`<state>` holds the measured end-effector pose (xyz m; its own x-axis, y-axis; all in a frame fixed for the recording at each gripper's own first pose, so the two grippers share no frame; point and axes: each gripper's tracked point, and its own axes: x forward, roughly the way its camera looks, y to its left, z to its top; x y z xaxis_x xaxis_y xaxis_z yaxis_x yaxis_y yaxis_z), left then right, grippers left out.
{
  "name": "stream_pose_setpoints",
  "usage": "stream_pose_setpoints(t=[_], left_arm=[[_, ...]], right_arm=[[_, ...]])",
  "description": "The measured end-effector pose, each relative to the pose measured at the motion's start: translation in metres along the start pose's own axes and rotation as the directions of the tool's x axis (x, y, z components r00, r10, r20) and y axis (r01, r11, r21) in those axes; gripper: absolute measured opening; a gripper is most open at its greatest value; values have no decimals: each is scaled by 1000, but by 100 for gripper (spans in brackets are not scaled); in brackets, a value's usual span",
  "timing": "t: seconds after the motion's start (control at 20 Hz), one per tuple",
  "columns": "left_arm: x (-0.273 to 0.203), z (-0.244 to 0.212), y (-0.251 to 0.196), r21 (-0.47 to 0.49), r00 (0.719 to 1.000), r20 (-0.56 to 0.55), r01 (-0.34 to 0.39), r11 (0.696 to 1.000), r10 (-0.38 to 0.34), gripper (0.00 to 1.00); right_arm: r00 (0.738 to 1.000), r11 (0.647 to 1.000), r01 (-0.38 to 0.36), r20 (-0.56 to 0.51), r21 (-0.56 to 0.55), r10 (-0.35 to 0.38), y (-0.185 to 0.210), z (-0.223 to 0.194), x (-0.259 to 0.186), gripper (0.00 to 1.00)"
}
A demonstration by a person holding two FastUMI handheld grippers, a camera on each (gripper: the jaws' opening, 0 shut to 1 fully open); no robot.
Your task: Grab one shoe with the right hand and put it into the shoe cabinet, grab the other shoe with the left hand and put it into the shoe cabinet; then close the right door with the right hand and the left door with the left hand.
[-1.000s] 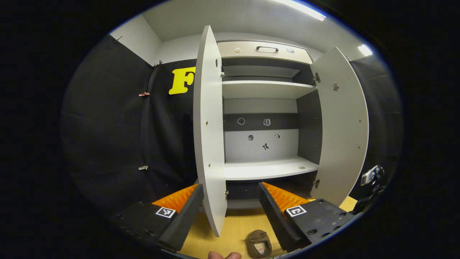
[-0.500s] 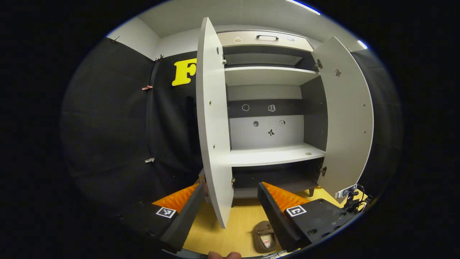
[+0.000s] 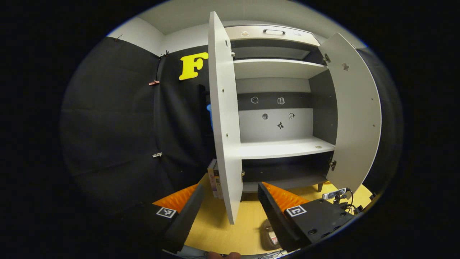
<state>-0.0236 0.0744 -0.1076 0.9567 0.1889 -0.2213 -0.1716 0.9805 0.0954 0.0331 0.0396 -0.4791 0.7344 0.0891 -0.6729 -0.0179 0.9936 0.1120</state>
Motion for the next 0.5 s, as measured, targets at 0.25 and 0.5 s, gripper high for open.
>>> stream_pose_setpoints(t=[0.25, 0.5], left_arm=[[9, -2, 21, -4, 999, -14, -35, 999, 35, 94], [19, -4, 15, -11, 1000, -7, -5, 1000, 5, 94]], right_arm=[[1000, 998, 8, -10, 63, -7, -12, 10, 3, 10], [1000, 998, -14, 25, 58, 13, -16, 44, -28, 6]])
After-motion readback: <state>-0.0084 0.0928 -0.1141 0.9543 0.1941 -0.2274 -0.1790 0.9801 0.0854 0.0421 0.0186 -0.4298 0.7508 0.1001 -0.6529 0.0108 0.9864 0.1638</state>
